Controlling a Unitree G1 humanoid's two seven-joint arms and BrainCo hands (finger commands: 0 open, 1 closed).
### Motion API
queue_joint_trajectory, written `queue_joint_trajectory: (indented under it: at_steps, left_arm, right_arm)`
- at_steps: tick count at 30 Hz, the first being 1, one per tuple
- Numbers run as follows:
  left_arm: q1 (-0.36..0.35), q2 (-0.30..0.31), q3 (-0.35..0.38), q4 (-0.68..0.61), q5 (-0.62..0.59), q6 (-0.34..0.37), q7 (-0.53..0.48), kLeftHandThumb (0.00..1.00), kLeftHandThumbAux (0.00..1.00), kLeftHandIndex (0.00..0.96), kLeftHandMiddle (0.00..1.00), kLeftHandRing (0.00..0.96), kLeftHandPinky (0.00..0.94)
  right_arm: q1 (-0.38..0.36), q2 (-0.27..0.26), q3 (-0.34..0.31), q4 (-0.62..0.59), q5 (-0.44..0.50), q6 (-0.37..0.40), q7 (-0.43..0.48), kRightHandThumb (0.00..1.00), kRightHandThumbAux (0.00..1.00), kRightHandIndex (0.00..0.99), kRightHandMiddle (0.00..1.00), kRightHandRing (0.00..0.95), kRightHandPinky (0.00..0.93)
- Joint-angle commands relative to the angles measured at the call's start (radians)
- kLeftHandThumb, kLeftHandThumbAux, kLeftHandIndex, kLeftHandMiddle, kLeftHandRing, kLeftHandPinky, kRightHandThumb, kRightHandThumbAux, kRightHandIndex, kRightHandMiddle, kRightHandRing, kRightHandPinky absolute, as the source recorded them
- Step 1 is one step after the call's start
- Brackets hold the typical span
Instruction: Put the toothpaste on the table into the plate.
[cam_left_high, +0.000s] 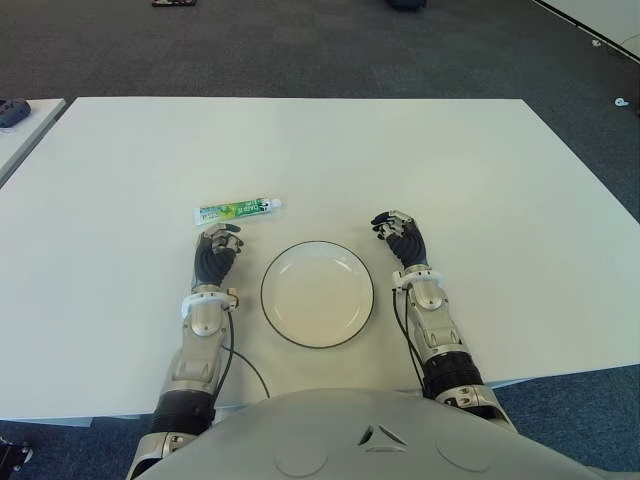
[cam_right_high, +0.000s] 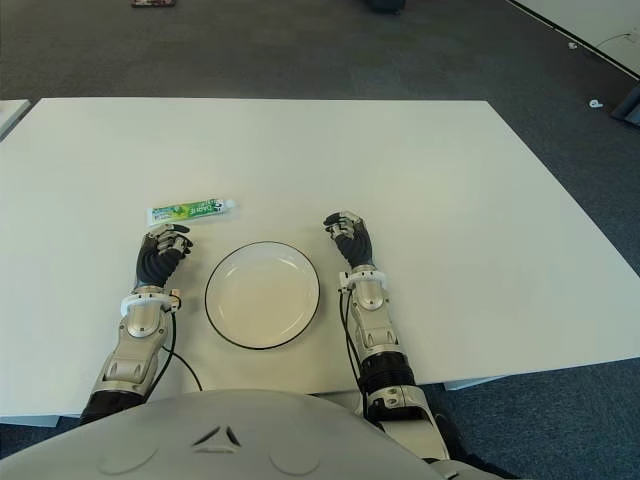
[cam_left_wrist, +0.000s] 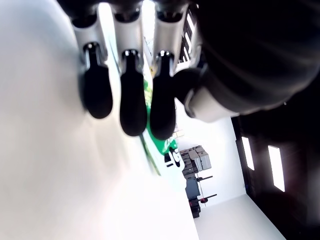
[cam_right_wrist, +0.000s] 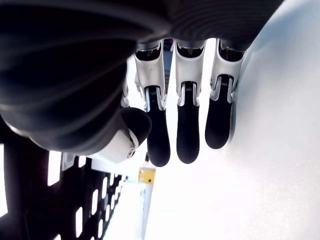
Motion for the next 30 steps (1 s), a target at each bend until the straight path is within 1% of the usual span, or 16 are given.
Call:
queue_joint_trajectory:
  at_steps: [1, 7, 11, 12, 13, 15, 17, 18, 19, 20, 21, 22, 24, 25, 27, 30]
  left_arm:
    - [-0.005, 0.013, -0.009, 0.023, 0.035, 0.014, 0.013, 0.709, 0.72, 0.431, 0.583, 0.591, 0.55]
    - [-0.003, 0.059, -0.049, -0.012, 0.195, 0.027, 0.082, 0.707, 0.719, 0.431, 0.582, 0.585, 0.553]
    - [-0.003, 0.083, -0.07, -0.032, 0.291, 0.056, 0.129, 0.703, 0.715, 0.429, 0.557, 0.543, 0.495]
    - [-0.006, 0.087, -0.074, -0.032, 0.313, 0.066, 0.141, 0.704, 0.709, 0.428, 0.53, 0.507, 0.469]
    - [-0.031, 0.109, -0.069, -0.004, 0.331, 0.076, 0.15, 0.704, 0.707, 0.427, 0.521, 0.494, 0.46]
    - [-0.075, 0.144, -0.061, 0.053, 0.349, 0.083, 0.163, 0.707, 0.697, 0.425, 0.43, 0.413, 0.398]
    - [-0.122, 0.177, -0.061, 0.126, 0.363, 0.077, 0.18, 0.708, 0.694, 0.424, 0.395, 0.378, 0.369]
    - [-0.157, 0.201, -0.066, 0.177, 0.378, 0.073, 0.193, 0.692, 0.635, 0.405, 0.379, 0.36, 0.353]
    - [-0.181, 0.217, -0.07, 0.212, 0.387, 0.068, 0.203, 0.668, 0.54, 0.358, 0.341, 0.317, 0.315]
    - [-0.196, 0.228, -0.074, 0.237, 0.392, 0.064, 0.211, 0.652, 0.48, 0.327, 0.317, 0.289, 0.29]
    - [-0.211, 0.245, -0.084, 0.254, 0.411, 0.064, 0.227, 0.646, 0.458, 0.316, 0.309, 0.279, 0.281]
    - [-0.221, 0.256, -0.093, 0.267, 0.423, 0.063, 0.239, 0.636, 0.412, 0.283, 0.28, 0.248, 0.254]
    - [-0.24, 0.28, -0.111, 0.284, 0.452, 0.069, 0.261, 0.623, 0.356, 0.238, 0.242, 0.21, 0.224]
    - [-0.245, 0.286, -0.116, 0.29, 0.456, 0.069, 0.267, 0.621, 0.346, 0.229, 0.235, 0.203, 0.219]
    - [-0.279, 0.316, -0.13, 0.28, 0.486, 0.098, 0.256, 0.615, 0.321, 0.199, 0.212, 0.181, 0.203]
    - [-0.343, 0.365, -0.157, 0.273, 0.532, 0.141, 0.222, 0.601, 0.261, 0.09, 0.123, 0.101, 0.135]
  right_arm:
    - [0.008, 0.005, 0.0, 0.012, 0.007, 0.01, 0.002, 0.716, 0.734, 0.421, 0.451, 0.426, 0.434]
    - [0.006, 0.009, 0.0, 0.011, 0.003, 0.023, -0.005, 0.715, 0.734, 0.421, 0.451, 0.427, 0.433]
    - [0.004, 0.01, 0.0, 0.013, 0.003, 0.025, -0.008, 0.715, 0.734, 0.42, 0.448, 0.426, 0.433]
    - [0.004, 0.011, 0.0, 0.015, 0.004, 0.024, -0.009, 0.715, 0.734, 0.421, 0.448, 0.425, 0.433]
    - [0.002, 0.012, 0.0, 0.017, 0.004, 0.023, -0.009, 0.715, 0.734, 0.421, 0.447, 0.425, 0.433]
    - [0.001, 0.012, 0.0, 0.021, 0.006, 0.02, -0.009, 0.716, 0.734, 0.421, 0.445, 0.423, 0.432]
    - [0.0, 0.013, 0.0, 0.023, 0.006, 0.018, -0.008, 0.716, 0.734, 0.421, 0.444, 0.423, 0.432]
    - [-0.001, 0.013, 0.0, 0.025, 0.007, 0.016, -0.008, 0.716, 0.734, 0.421, 0.444, 0.422, 0.431]
    - [-0.002, 0.013, 0.0, 0.026, 0.007, 0.015, -0.007, 0.716, 0.735, 0.421, 0.442, 0.42, 0.426]
    - [-0.002, 0.014, 0.0, 0.027, 0.007, 0.014, -0.008, 0.716, 0.735, 0.421, 0.442, 0.419, 0.424]
    - [-0.003, 0.014, 0.001, 0.027, 0.007, 0.013, -0.007, 0.716, 0.735, 0.421, 0.441, 0.419, 0.423]
    - [-0.003, 0.014, 0.001, 0.027, 0.007, 0.013, -0.006, 0.716, 0.735, 0.421, 0.441, 0.418, 0.424]
    - [-0.003, 0.015, 0.001, 0.027, 0.007, 0.014, -0.007, 0.715, 0.735, 0.42, 0.44, 0.418, 0.427]
    - [-0.003, 0.015, 0.001, 0.027, 0.007, 0.014, -0.007, 0.715, 0.735, 0.42, 0.44, 0.419, 0.427]
    - [-0.003, 0.017, 0.0, 0.027, 0.008, 0.014, -0.008, 0.715, 0.735, 0.42, 0.44, 0.419, 0.428]
    - [-0.005, 0.018, -0.001, 0.027, 0.006, 0.016, -0.011, 0.715, 0.735, 0.421, 0.44, 0.419, 0.431]
